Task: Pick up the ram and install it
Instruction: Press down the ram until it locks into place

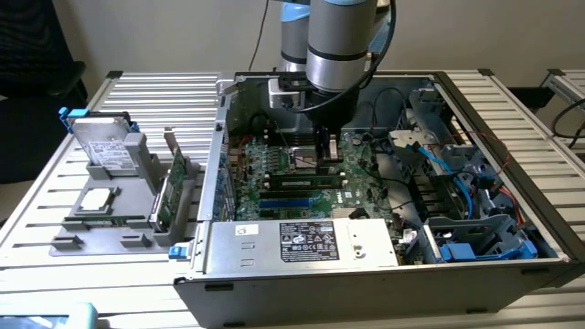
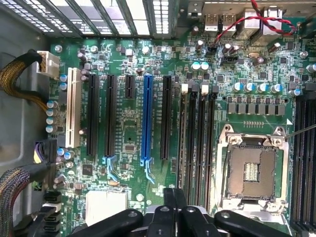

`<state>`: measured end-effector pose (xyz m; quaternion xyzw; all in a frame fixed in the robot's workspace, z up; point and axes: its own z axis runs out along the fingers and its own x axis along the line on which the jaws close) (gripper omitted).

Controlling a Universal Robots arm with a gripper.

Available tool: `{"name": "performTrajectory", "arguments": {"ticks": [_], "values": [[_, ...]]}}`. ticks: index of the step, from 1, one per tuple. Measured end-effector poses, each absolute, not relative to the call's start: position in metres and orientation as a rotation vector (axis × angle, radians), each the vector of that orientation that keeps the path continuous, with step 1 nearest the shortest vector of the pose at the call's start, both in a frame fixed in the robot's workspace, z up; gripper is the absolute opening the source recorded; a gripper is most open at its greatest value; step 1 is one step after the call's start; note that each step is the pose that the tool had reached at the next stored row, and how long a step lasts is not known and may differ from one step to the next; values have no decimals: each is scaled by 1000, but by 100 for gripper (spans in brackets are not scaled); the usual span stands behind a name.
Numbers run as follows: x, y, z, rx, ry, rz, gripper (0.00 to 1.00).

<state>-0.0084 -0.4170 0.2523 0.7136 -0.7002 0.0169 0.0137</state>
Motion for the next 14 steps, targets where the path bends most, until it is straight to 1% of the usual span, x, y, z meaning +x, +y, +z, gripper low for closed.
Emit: {"name": "performTrajectory", "arguments": {"ticks": [1,14], "values": [[-8,-418,252,2223,-2181,53,11],[-7,-416,252,2219,-2185,52,11]]}}
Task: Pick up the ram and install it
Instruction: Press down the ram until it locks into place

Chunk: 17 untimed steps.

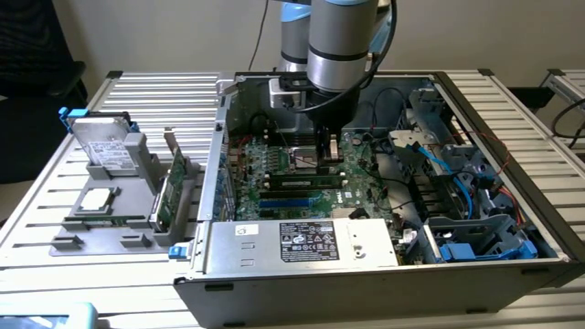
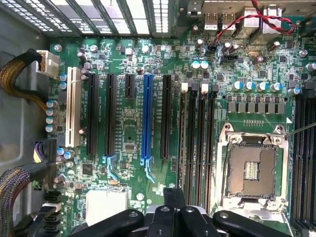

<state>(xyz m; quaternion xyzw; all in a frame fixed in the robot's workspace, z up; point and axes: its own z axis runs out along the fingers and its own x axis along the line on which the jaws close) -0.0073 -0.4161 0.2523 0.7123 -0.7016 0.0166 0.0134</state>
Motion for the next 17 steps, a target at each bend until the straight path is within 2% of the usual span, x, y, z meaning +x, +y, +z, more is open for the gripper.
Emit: {"name": "performTrajectory", "arguments": {"ticks": [17], "values": [[7,-409,251,2207,-2198,51,11]]}}
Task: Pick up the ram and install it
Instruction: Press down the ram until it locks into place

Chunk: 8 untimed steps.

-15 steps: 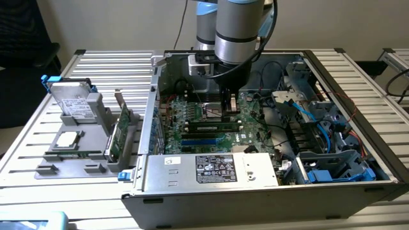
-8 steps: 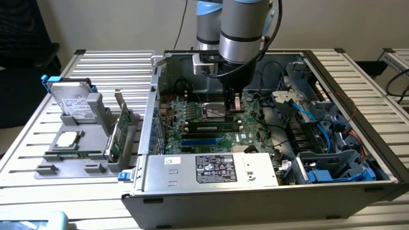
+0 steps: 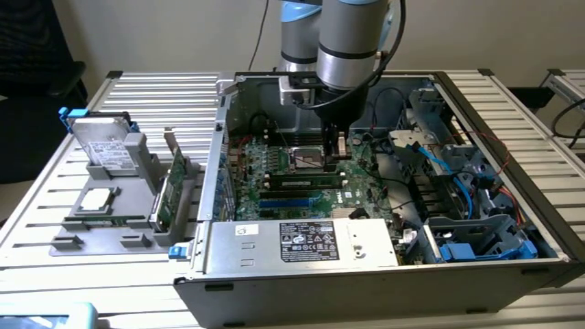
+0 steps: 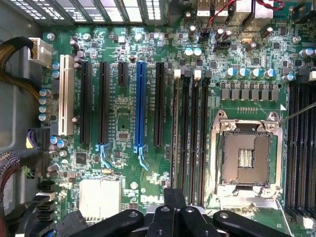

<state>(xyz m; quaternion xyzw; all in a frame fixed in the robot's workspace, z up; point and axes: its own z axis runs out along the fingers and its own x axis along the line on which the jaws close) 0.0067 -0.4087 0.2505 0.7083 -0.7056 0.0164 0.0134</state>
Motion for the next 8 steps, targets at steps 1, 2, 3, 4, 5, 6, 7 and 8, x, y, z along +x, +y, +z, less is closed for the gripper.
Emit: {"name": "performTrajectory", "arguments": {"ticks": [1,2,3,4,5,6,7,8], "values": [[7,-409,250,2203,-2201,51,11],[7,-409,250,2199,-2205,50,11],[7,-408,250,2195,-2210,50,11],[7,-408,249,2190,-2215,49,11],[7,-408,249,2185,-2222,48,11],[7,-408,249,2180,-2228,46,11],[8,-408,249,2174,-2234,46,11],[8,-408,248,2168,-2240,45,11]]}}
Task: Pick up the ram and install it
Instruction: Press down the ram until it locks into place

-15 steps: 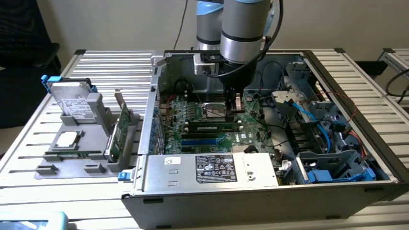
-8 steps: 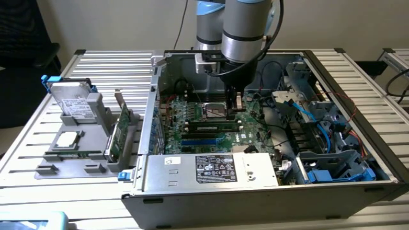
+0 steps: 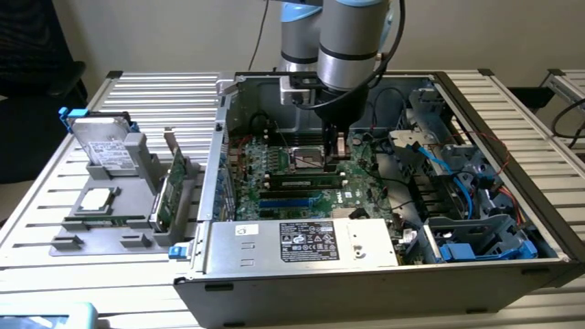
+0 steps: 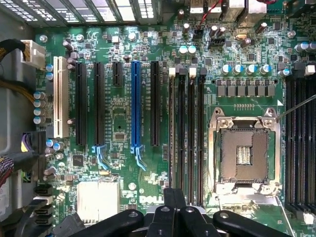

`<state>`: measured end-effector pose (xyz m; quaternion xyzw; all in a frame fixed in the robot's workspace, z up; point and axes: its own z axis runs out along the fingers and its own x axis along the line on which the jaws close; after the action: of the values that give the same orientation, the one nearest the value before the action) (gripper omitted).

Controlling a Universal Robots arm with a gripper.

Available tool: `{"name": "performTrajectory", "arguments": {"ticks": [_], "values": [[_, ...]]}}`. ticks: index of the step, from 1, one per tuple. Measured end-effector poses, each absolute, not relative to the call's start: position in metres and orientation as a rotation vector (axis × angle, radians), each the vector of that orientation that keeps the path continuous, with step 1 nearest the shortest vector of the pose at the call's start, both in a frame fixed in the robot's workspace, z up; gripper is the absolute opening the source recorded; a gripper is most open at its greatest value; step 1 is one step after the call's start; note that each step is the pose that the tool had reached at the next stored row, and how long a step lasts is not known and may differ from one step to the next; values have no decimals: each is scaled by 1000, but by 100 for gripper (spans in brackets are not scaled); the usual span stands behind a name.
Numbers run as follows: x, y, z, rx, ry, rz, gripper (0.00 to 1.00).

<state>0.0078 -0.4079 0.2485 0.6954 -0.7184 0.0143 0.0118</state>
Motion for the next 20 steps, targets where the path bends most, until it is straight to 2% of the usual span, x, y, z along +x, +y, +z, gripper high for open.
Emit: {"name": "performTrajectory", "arguments": {"ticks": [20], "values": [[11,-405,239,2151,-2257,44,11]]}}
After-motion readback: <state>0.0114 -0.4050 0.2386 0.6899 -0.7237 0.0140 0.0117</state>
